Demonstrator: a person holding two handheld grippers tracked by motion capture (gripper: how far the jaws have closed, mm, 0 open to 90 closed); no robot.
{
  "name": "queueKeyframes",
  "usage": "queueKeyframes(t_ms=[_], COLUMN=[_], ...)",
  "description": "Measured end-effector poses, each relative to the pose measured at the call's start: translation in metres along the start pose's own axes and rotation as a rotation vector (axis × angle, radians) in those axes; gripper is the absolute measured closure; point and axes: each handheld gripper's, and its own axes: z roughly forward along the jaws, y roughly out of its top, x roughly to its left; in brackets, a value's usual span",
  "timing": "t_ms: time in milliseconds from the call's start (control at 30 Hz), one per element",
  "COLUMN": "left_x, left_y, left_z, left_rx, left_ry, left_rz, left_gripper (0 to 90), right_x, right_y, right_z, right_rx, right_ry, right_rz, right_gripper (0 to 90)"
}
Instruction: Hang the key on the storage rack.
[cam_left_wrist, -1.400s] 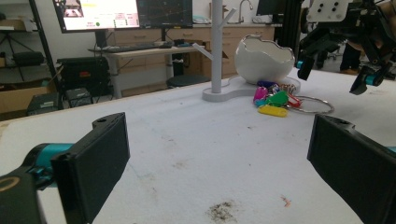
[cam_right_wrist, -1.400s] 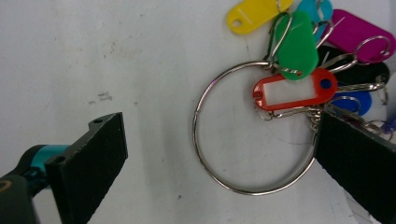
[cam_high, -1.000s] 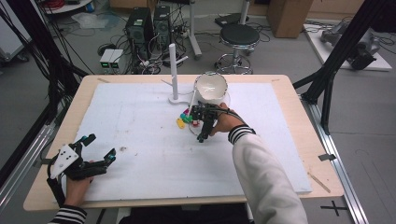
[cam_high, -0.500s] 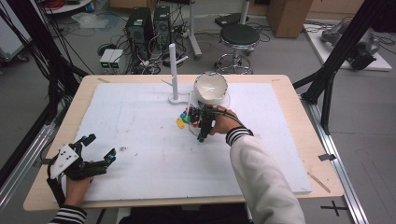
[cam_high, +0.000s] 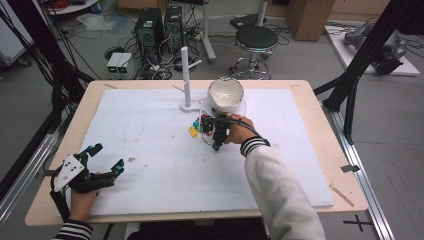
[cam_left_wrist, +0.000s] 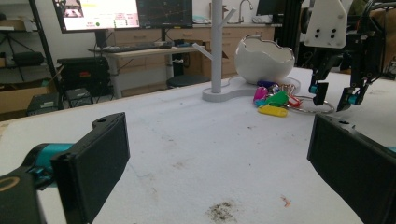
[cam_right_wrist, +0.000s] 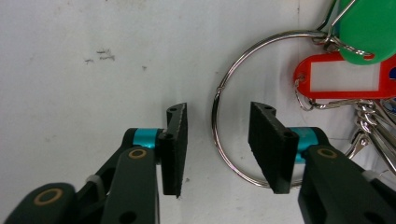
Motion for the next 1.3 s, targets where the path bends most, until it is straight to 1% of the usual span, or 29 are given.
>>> queueKeyframes(t_ms=[33,133,200,267,300,333,367,400,433,533,600,633,900,1000,1100,1167,1200,1233,1300], left_x=[0.0000,0.0001,0.0000,0.0000,0.0001,0.0000,0.0000,0.0000,0.0000,0.0001,0.0001,0.0001,0.0001,0.0002,0.0002,0.0002,0.0002,0.0002,0.0003], left_y=[0.0000,0.0001,0.0001,0.0000,0.0001,0.0000,0.0000,0.0000,0.0000,0.0000,0.0000,0.0000,0.0000,0.0000,0.0000,0.0000,0.0000,0.0000,0.0000], left_z=[0.0000,-0.0001,-0.0001,0.0000,-0.0001,0.0000,0.0000,-0.0001,0.0000,-0.0001,-0.0001,-0.0001,-0.0001,-0.0001,-0.0001,-0.0001,-0.0001,-0.0001,-0.0001], left_rx=[0.000,0.001,0.001,0.000,0.001,0.000,0.000,0.000,0.000,0.000,-0.001,0.000,-0.001,-0.001,-0.001,-0.001,-0.001,-0.001,-0.001], left_ry=[0.000,0.000,0.000,0.000,0.000,0.000,0.000,0.000,0.000,0.000,0.000,0.000,0.000,0.000,0.000,0.000,0.000,0.000,-0.001], left_rz=[0.000,0.000,0.000,0.000,0.000,0.000,0.000,0.001,0.000,0.000,0.001,0.001,-0.001,-0.002,-0.002,-0.001,-0.002,-0.001,-0.001], left_gripper=[6.1,6.1,6.1,6.1,6.1,6.1,6.1,6.1,6.1,6.1,6.1,6.1,6.1,6.1,6.1,6.1,6.1,6.1,6.1], right_x=[-0.0004,0.0002,0.0006,0.0010,0.0013,0.0024,0.0019,0.0026,0.0020,0.0023,0.0031,0.0026,0.0024,0.0026,0.0024,0.0035,0.0035,0.0029,0.0031], right_y=[0.0003,0.0006,0.0013,0.0014,0.0021,0.0022,0.0025,0.0026,0.0029,0.0031,0.0030,0.0035,0.0038,0.0039,0.0041,0.0042,0.0043,0.0046,0.0047], right_z=[0.0003,-0.0001,0.0004,0.0005,0.0011,0.0009,0.0011,0.0010,0.0016,0.0020,0.0022,0.0028,0.0041,0.0046,0.0048,0.0046,0.0045,0.0048,0.0049], right_rx=[-0.004,0.002,0.011,0.017,0.021,0.030,0.026,0.033,0.030,0.036,0.044,0.044,0.052,0.061,0.060,0.067,0.066,0.063,0.064], right_ry=[0.002,0.001,-0.005,-0.001,-0.006,-0.001,-0.008,-0.005,-0.003,-0.005,0.000,-0.006,-0.001,0.001,0.005,0.001,-0.002,-0.005,-0.003], right_rz=[-0.012,-0.011,-0.027,-0.026,-0.035,-0.027,-0.039,-0.031,-0.041,-0.042,-0.032,-0.045,-0.055,-0.051,-0.060,-0.054,-0.058,-0.073,-0.071], right_gripper=[60.1,62.3,65.2,65.9,67.5,68.4,69.0,69.6,70.1,71.0,71.9,72.8,76.9,78.7,81.1,81.7,82.3,82.4,82.5])
